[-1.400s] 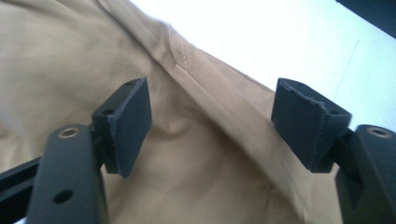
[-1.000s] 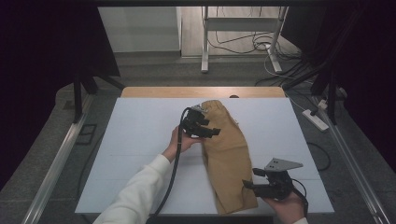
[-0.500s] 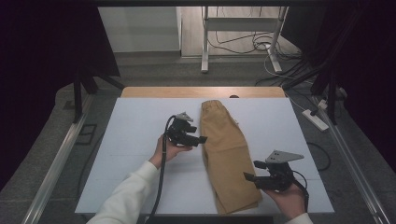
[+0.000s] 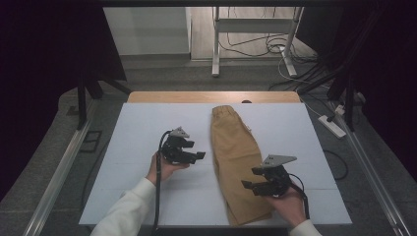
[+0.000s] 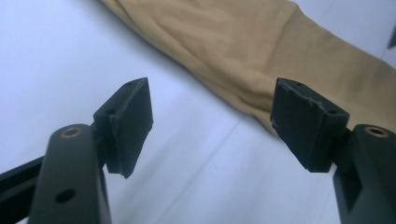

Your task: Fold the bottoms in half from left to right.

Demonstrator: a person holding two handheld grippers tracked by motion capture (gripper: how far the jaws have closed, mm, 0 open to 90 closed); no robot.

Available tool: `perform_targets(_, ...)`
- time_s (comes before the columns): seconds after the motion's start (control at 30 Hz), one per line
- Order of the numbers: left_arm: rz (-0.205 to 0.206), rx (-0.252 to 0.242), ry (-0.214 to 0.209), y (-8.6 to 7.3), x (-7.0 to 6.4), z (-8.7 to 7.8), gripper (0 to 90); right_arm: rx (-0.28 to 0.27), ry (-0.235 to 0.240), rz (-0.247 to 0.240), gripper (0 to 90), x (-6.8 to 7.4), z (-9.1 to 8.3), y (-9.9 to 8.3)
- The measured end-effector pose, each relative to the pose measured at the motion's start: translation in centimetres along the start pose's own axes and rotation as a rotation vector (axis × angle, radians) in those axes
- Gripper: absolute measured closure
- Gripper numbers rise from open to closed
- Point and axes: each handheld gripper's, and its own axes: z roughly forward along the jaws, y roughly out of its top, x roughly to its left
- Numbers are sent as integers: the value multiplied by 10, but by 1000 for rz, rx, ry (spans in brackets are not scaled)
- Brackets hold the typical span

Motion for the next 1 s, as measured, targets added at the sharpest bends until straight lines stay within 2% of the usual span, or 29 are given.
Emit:
perform_targets(0.23,13,20,3,-10,-5,-4,289,18,5,-19,361,6,16,9)
perform_targets(0.5,0,22,3,-19,-1,-12,286,49,-1,-47,349,17,36,19)
perform_targets(0.7,0,12,10,-20,1,-16,283,79,-6,-54,334,24,52,25)
perform_targets(1.0,3,21,7,-21,0,-14,279,121,-17,-77,313,31,74,33)
